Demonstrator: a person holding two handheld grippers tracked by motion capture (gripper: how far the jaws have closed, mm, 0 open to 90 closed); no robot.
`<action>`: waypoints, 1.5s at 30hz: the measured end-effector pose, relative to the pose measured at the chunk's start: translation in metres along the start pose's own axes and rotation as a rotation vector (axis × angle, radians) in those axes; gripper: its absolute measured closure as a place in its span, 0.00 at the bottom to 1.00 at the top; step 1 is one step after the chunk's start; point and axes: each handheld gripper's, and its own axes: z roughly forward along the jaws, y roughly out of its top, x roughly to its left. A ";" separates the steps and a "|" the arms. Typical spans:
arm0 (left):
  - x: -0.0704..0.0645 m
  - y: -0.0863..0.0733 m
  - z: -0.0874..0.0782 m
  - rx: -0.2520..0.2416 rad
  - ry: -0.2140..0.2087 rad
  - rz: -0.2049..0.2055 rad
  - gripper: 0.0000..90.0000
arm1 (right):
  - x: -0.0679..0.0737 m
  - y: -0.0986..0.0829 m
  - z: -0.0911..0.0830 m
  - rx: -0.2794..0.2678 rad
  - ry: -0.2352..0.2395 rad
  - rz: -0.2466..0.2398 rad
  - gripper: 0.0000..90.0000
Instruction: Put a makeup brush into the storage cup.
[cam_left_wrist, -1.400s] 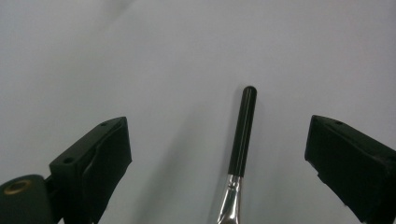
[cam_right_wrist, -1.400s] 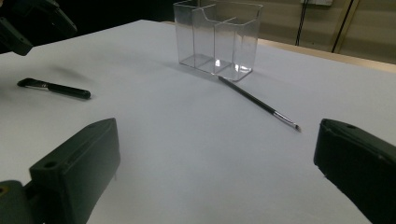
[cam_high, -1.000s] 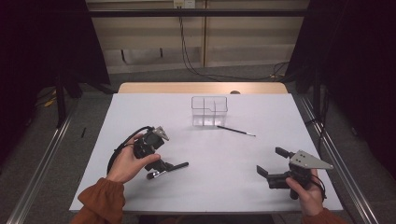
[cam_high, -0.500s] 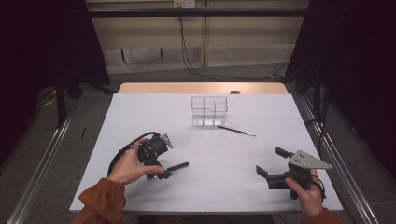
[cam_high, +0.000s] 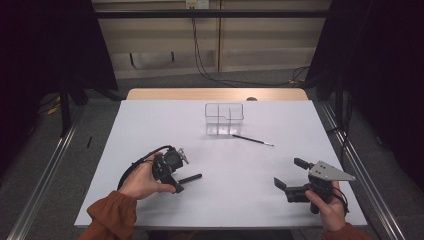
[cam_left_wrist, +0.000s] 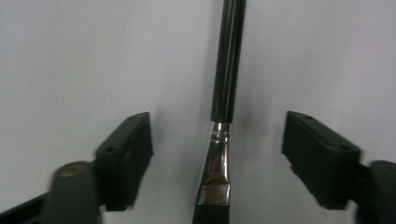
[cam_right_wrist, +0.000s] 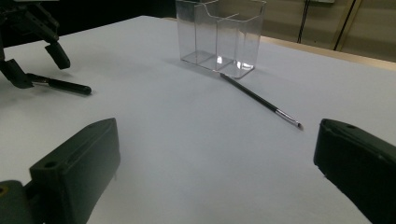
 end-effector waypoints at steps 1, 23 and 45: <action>0.000 0.000 0.000 0.000 0.000 0.000 0.36 | 0.000 0.000 0.000 0.000 0.000 0.000 0.00; -0.006 0.007 0.007 0.049 0.017 0.031 0.69 | 0.000 0.000 0.000 0.001 0.004 -0.002 0.00; -0.004 0.016 0.009 0.097 0.009 0.013 0.88 | 0.001 -0.001 0.002 0.004 0.022 -0.006 0.00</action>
